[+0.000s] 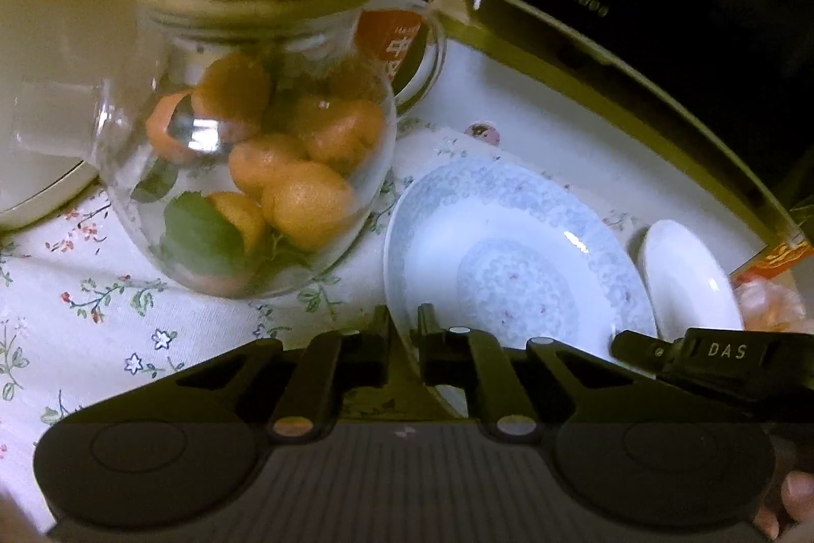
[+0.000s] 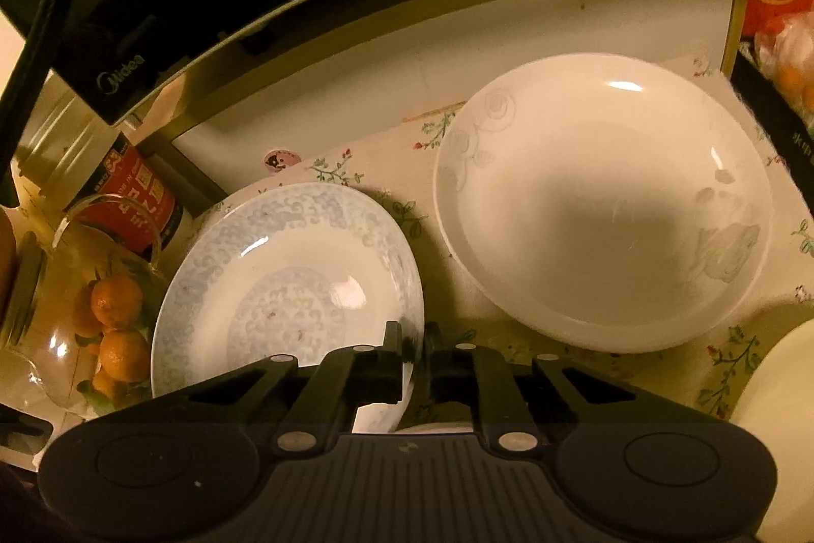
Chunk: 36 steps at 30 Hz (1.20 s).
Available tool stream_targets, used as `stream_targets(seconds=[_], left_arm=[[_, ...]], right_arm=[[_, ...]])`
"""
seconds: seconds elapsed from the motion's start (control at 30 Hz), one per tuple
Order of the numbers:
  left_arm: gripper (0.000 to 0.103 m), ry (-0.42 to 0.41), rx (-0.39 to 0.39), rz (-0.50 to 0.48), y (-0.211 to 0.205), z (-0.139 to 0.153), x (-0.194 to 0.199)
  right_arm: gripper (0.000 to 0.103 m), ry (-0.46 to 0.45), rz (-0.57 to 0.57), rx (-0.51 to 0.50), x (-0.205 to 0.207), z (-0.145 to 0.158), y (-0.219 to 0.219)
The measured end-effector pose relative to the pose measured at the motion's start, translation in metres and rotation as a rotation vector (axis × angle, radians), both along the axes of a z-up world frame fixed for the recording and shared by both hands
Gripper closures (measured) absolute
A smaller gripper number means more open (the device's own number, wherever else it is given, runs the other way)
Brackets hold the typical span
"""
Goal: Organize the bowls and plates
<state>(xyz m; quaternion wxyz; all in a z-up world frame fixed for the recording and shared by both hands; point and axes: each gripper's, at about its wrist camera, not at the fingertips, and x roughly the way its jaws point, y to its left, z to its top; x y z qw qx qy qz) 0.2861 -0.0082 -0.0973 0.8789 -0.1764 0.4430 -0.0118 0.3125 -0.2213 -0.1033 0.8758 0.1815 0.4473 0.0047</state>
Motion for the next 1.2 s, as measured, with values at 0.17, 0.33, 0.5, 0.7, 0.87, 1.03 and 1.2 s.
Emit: stream_targets(seconds=[0.17, 0.33, 0.5, 0.7, 0.87, 1.03, 1.2], left_arm=[[0.094, -0.003, -0.023, 0.001, 0.002, 0.007, -0.003], [0.094, -0.014, -0.033, -0.006, 0.001, 0.017, -0.007], [0.094, -0.05, -0.042, -0.018, 0.002, 0.037, -0.018], [0.094, -0.071, -0.04, -0.017, 0.009, 0.05, -0.034], [0.094, -0.094, -0.026, -0.026, 0.013, 0.066, -0.05], [0.094, -0.137, -0.011, -0.047, 0.012, 0.087, -0.073], [0.094, -0.164, 0.034, -0.07, 0.01, 0.103, -0.101]], right_arm=[[0.095, -0.036, -0.001, 0.029, -0.005, 0.012, -0.007], [0.095, -0.054, 0.001, 0.03, -0.012, 0.018, -0.009], [0.095, -0.062, -0.013, 0.054, -0.023, 0.027, -0.016], [0.095, -0.096, -0.022, 0.073, -0.038, 0.037, -0.014], [0.095, -0.12, -0.001, 0.056, -0.052, 0.045, -0.007], [0.095, -0.133, -0.009, 0.075, -0.074, 0.055, -0.007], [0.094, -0.147, 0.006, 0.055, -0.103, 0.069, -0.003]])
